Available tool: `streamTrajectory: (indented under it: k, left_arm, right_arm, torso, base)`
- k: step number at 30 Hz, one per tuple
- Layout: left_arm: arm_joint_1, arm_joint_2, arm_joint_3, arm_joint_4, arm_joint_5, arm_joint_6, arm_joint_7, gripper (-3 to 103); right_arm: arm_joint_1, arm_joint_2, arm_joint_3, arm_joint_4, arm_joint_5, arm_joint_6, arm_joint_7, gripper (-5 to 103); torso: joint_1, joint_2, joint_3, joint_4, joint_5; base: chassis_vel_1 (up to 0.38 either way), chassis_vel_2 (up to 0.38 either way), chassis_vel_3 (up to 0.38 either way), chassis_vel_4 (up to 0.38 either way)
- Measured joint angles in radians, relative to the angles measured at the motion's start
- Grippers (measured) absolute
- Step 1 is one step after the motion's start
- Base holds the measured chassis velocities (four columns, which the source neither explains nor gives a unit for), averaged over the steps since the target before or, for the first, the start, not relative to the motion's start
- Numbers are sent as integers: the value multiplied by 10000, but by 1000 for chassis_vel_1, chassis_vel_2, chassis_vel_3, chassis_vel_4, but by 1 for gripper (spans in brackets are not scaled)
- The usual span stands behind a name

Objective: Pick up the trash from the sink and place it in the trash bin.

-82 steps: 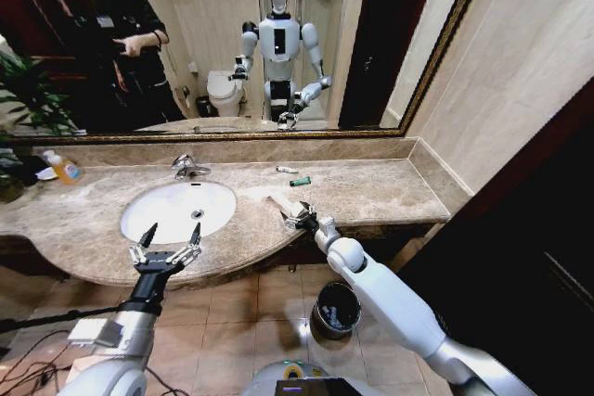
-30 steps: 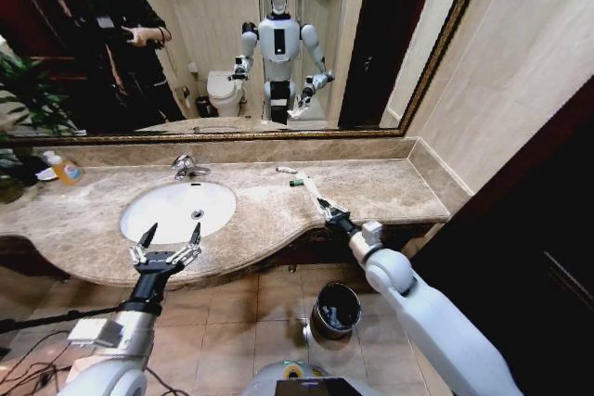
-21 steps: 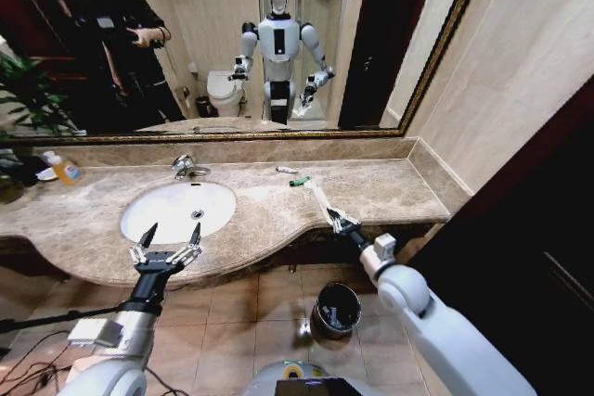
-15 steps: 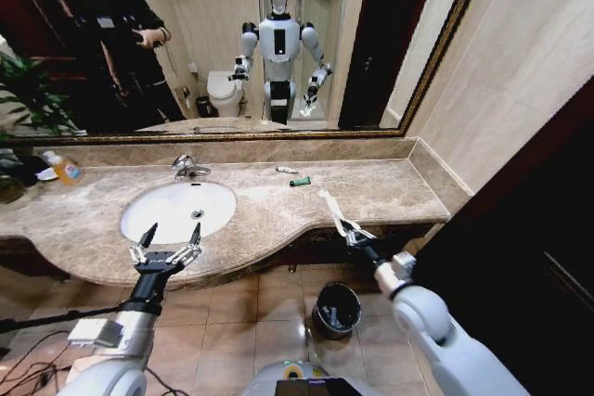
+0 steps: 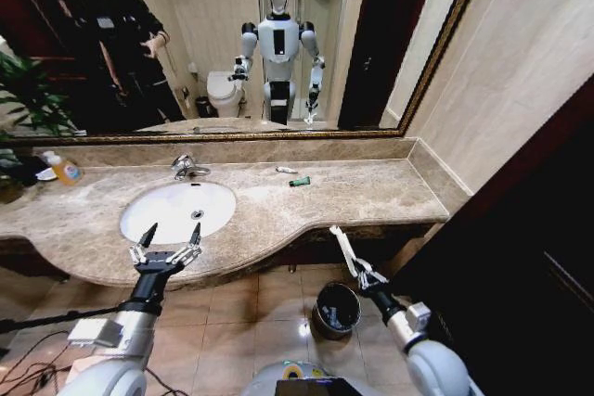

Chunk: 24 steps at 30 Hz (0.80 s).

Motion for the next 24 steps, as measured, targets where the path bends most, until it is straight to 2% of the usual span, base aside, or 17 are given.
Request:
streamTrajectory:
  k: [10, 19, 24]
  left_arm:
    - [0, 0, 0, 1, 0, 0, 0, 100]
    - [0, 0, 0, 0, 0, 0, 0, 100]
    - [0, 0, 0, 0, 0, 0, 0, 100]
  right_arm:
    - [1495, 702, -170, -3967, -460, 761, -114, 0]
    - [2358, 776, -574, -6500, -496, 1483, -207, 0]
    - [2761, 699, -1097, -7128, -409, 1666, -13, 0]
  torso:
    - [0, 0, 0, -1, -2]
    - [0, 0, 1, -1, -1]
    - [0, 0, 0, 0, -1]
  base:
    - [0, 0, 0, 0]
    - [0, 0, 0, 0]
    - [0, 0, 0, 0]
